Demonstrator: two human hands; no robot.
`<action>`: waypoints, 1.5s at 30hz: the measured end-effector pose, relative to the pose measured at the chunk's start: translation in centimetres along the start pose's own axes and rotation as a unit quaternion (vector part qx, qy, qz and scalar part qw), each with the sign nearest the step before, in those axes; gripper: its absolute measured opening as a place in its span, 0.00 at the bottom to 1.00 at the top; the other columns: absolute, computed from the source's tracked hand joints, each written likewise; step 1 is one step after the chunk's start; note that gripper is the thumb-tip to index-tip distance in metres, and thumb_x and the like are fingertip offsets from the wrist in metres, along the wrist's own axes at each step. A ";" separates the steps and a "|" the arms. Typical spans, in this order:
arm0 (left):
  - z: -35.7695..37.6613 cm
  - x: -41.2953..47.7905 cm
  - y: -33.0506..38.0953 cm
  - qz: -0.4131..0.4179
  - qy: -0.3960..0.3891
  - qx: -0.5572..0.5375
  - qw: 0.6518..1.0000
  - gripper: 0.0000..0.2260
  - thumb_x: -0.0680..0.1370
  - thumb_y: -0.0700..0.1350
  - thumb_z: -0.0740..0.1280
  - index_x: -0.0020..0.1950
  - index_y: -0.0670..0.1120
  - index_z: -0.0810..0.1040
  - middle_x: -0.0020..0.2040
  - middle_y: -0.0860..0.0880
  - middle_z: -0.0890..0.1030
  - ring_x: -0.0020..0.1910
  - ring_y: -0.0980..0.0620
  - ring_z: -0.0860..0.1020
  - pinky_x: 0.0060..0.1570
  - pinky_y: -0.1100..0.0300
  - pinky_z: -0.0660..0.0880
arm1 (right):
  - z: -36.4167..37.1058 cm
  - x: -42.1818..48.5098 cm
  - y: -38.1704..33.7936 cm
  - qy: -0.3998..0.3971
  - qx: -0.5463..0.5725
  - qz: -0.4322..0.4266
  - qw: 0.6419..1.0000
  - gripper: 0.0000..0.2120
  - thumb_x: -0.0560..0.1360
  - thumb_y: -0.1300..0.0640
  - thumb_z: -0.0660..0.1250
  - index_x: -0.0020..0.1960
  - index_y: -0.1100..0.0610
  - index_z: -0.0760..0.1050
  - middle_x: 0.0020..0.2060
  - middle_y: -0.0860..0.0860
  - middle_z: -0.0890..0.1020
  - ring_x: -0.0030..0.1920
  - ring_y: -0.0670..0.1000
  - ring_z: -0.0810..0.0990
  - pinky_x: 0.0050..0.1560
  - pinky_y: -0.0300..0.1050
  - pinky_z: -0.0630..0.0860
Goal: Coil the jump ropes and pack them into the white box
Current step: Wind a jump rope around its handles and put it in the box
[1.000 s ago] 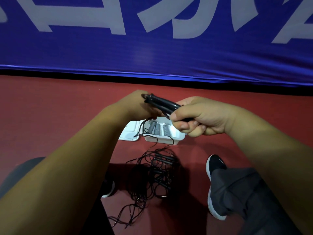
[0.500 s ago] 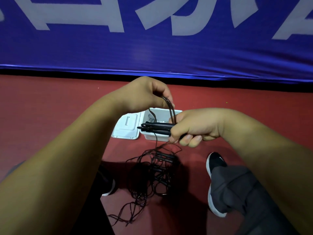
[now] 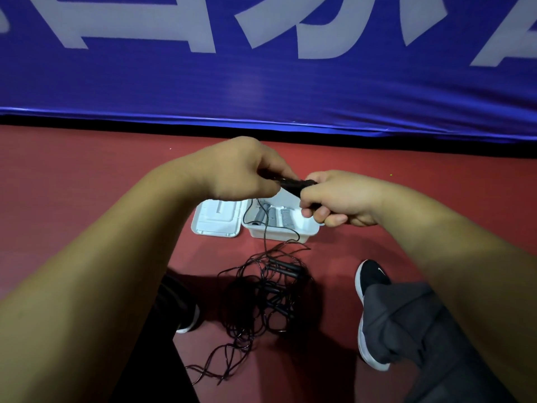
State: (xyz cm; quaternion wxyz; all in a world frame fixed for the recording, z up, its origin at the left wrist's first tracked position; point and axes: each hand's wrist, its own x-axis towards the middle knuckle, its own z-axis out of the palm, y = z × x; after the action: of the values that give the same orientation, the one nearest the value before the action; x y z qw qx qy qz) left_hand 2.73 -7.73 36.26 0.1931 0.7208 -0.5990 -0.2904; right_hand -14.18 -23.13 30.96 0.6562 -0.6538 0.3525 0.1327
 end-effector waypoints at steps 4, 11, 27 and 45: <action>0.3 -0.2 0.0 -0.045 0.004 0.051 0.998 0.05 0.79 0.45 0.74 0.52 0.54 0.87 0.37 0.53 0.85 0.38 0.54 0.85 0.43 0.51 0.82 | -0.1 0.3 -0.3 0.033 0.035 -0.040 0.998 0.09 0.79 0.69 0.58 0.53 0.56 0.68 0.35 0.54 0.73 0.27 0.46 0.62 0.21 0.36 0.54; 2.4 0.9 0.1 -0.225 0.002 -0.005 0.974 0.15 0.87 0.50 0.62 0.51 0.39 0.78 0.35 0.38 0.85 0.29 0.43 0.85 0.28 0.55 0.81 | 0.4 0.2 -1.1 0.019 0.169 -0.089 0.981 0.07 0.81 0.67 0.62 0.49 0.56 0.71 0.34 0.52 0.71 0.29 0.45 0.58 0.20 0.36 0.53; 0.2 1.1 0.8 -0.036 0.115 -0.420 0.900 0.21 0.87 0.56 0.60 0.58 0.44 0.87 0.36 0.49 0.76 0.33 0.51 0.65 0.39 0.57 0.66 | -1.3 -1.0 -3.4 0.013 0.355 -0.133 0.925 0.19 0.85 0.40 0.63 0.63 0.55 0.77 0.33 0.48 0.68 0.25 0.41 0.58 0.18 0.34 0.52; -0.5 -0.6 2.4 -0.175 0.142 -0.138 0.964 0.16 0.80 0.53 0.74 0.45 0.39 0.83 0.34 0.39 0.80 0.34 0.43 0.87 0.37 0.47 0.86 | -1.4 -3.8 -4.7 -0.003 0.302 -0.187 0.935 0.11 0.84 0.56 0.66 0.44 0.51 0.69 0.33 0.47 0.70 0.28 0.42 0.58 0.21 0.34 0.48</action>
State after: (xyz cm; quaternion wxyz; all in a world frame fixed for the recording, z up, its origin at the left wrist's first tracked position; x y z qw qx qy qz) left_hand 1.19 -7.71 38.19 0.3204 0.8144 -0.3840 -0.2942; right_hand -14.34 -23.88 37.11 0.8370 -0.4782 0.2454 -0.1030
